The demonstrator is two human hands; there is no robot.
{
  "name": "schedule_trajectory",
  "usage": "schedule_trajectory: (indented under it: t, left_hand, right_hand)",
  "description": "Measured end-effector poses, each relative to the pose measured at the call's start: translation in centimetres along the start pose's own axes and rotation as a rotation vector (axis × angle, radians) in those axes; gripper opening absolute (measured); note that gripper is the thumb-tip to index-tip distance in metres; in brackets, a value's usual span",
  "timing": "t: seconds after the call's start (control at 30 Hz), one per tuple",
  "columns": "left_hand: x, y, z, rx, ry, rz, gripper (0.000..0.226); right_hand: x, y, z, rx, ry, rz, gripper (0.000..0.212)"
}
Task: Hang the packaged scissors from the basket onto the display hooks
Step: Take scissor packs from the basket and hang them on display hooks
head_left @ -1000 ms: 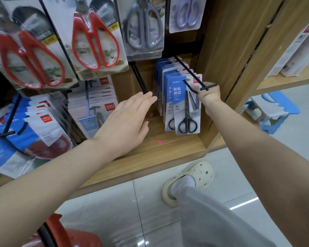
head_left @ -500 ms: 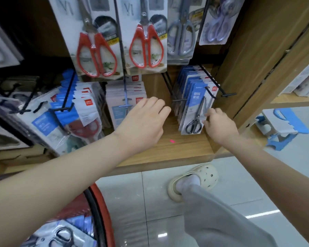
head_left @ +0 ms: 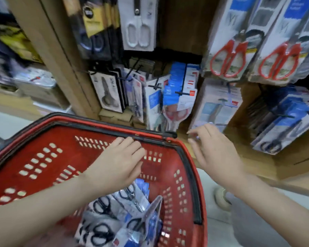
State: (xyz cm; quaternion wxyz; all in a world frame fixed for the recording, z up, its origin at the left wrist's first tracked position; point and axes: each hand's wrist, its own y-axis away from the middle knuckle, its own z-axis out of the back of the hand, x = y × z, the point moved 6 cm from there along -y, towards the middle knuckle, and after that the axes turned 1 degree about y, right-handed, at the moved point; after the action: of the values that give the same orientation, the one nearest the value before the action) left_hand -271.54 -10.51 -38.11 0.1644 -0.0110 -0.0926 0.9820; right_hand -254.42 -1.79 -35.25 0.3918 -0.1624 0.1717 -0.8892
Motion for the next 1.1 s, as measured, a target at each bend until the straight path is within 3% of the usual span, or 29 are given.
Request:
schedule_trajectory:
  t: [0.13, 0.23, 0.3, 0.43, 0.63, 0.77, 0.93, 1.0, 1.07, 1.1]
  left_hand:
    - [4.7, 6.5, -3.4, 0.079, 0.014, 0.119, 0.018]
    - [7.6, 10.2, -7.5, 0.218, 0.045, 0.212, 0.022]
    - [8.9, 11.8, -10.2, 0.328, 0.071, 0.252, 0.02]
    - [11.0, 13.8, -15.7, 0.531, 0.199, 0.35, 0.043]
    - [11.5, 16.0, -23.4, 0.677, 0.354, 0.337, 0.037]
    - [10.8, 17.0, -26.4, 0.731, 0.445, 0.36, 0.048]
    - [10.0, 16.8, -27.4, 0.64, 0.417, 0.284, 0.049]
    - [9.4, 16.7, -27.9, 0.659, 0.395, 0.203, 0.044]
    - [9.1, 16.4, -28.1, 0.663, 0.393, 0.181, 0.042]
    - [8.8, 16.3, -28.2, 0.666, 0.386, 0.169, 0.043]
  right_hand:
    - [7.8, -1.3, -5.3, 0.146, -0.211, 0.067, 0.016]
    - [11.9, -0.8, -10.9, 0.39, -0.246, 0.044, 0.015]
    - [13.0, 0.5, -15.3, 0.581, -0.283, -0.031, 0.023]
    - [12.2, 4.4, -23.7, 0.86, -0.261, -0.284, 0.033]
    - [8.7, 10.2, -31.8, 1.164, -0.181, -0.527, 0.05]
    - [8.1, 13.5, -33.9, 1.268, -0.212, -0.641, 0.059]
    - [8.0, 14.8, -35.6, 1.107, -0.28, -0.746, 0.06]
    - [7.5, 14.5, -35.8, 1.067, -0.298, -0.809, 0.046]
    - [6.9, 13.9, -35.7, 1.091, -0.307, -0.83, 0.01]
    - [6.6, 13.6, -35.7, 1.09, -0.312, -0.825, 0.012]
